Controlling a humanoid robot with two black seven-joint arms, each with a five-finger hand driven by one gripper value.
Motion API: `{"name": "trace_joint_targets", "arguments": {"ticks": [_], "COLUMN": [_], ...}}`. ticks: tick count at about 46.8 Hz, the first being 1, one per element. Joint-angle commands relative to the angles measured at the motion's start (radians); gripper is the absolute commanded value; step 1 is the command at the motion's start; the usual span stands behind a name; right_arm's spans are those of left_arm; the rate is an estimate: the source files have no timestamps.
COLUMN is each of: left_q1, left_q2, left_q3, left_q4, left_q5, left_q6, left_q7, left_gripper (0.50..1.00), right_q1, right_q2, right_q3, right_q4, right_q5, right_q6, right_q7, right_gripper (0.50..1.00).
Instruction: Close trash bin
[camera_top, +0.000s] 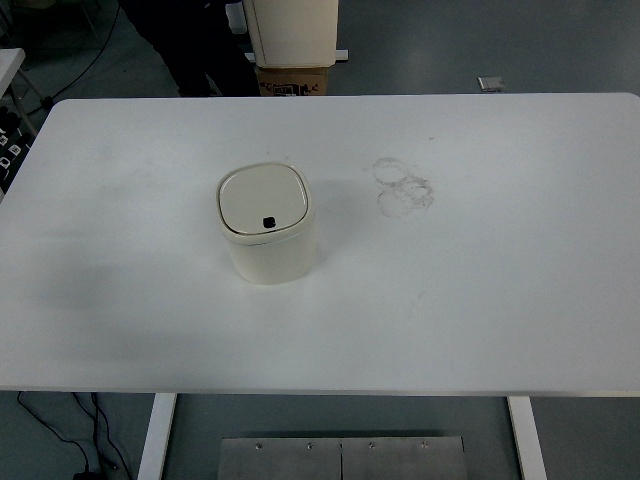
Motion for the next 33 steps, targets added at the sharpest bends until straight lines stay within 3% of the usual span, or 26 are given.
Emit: {"name": "trace_joint_targets", "arguments": {"ticks": [1,33], "left_q1": [-0.003,0.014], "left_q2": [-0.003,-0.004], "left_q3": [-0.001,-0.004], "left_q4": [0.000,-0.002], "left_q5": [0.003,0.000], "left_q6": [0.001,0.001], "left_q7": [-0.001,-0.001], "left_gripper": [1.000,1.000], "right_q1": [0.000,0.002], "right_q2": [0.000,0.000], "right_q3": [0.000,0.000], "right_q4": [0.000,0.002], "right_q5": [0.000,0.000], "right_q6": [0.000,0.000], "right_q7": [0.000,0.005], "right_gripper": [0.991,0.991]}}
